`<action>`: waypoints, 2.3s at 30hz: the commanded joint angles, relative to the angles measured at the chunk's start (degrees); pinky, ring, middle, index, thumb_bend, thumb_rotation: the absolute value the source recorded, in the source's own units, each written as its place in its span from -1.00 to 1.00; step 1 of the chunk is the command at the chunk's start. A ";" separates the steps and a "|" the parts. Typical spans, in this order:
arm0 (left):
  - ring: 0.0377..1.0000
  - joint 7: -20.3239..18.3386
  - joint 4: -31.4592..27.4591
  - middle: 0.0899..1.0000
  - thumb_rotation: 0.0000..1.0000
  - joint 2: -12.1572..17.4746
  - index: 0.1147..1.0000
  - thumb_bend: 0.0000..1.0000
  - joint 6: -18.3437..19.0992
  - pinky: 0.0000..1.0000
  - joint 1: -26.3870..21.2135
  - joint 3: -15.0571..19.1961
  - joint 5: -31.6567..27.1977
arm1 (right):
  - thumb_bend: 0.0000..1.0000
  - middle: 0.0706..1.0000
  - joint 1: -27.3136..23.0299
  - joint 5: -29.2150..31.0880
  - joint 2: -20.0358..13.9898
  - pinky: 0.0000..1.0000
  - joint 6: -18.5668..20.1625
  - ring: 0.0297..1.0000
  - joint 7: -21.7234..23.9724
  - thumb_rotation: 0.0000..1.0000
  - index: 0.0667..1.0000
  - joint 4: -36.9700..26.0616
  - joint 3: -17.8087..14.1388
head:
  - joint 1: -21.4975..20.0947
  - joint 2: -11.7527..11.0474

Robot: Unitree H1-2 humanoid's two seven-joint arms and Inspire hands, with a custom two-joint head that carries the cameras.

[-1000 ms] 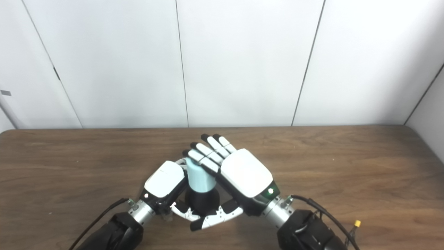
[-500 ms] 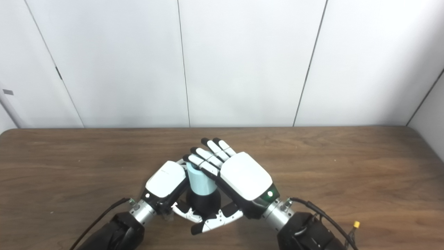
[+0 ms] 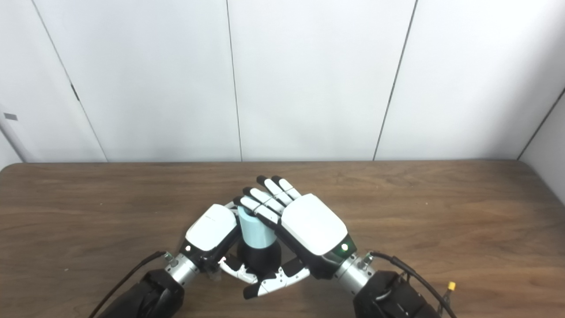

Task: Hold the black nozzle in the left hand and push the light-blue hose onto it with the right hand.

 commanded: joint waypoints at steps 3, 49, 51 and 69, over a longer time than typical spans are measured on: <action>-0.01 -1.20 2.73 -0.14 -1.00 0.04 -0.16 0.05 0.68 0.68 3.10 -1.52 1.31 | 0.88 0.84 4.15 -0.10 -2.30 1.00 0.73 1.00 7.69 0.79 0.71 2.51 2.86 | 0.07 0.09; 0.01 -0.71 3.08 -0.16 -1.00 0.26 -0.13 0.05 1.76 0.64 3.16 -2.56 2.33 | 0.82 1.00 -0.43 -3.52 7.26 1.00 3.05 1.00 -4.27 0.72 1.00 1.36 -3.80 | -0.08 -0.71; 0.01 -0.72 3.11 -0.13 -1.00 0.31 -0.17 0.05 1.71 0.64 3.14 -2.56 2.08 | 0.82 1.00 -0.41 -3.03 7.52 1.00 2.95 1.00 -4.53 0.72 1.00 0.75 -4.53 | -0.08 -0.74; 0.00 -0.45 3.78 -0.15 -1.00 1.03 -0.16 0.05 1.31 0.68 3.10 -2.38 1.66 | 0.81 1.00 1.92 0.55 7.36 1.00 -6.11 1.00 -24.64 0.80 1.00 6.86 -11.26 | -0.15 -0.63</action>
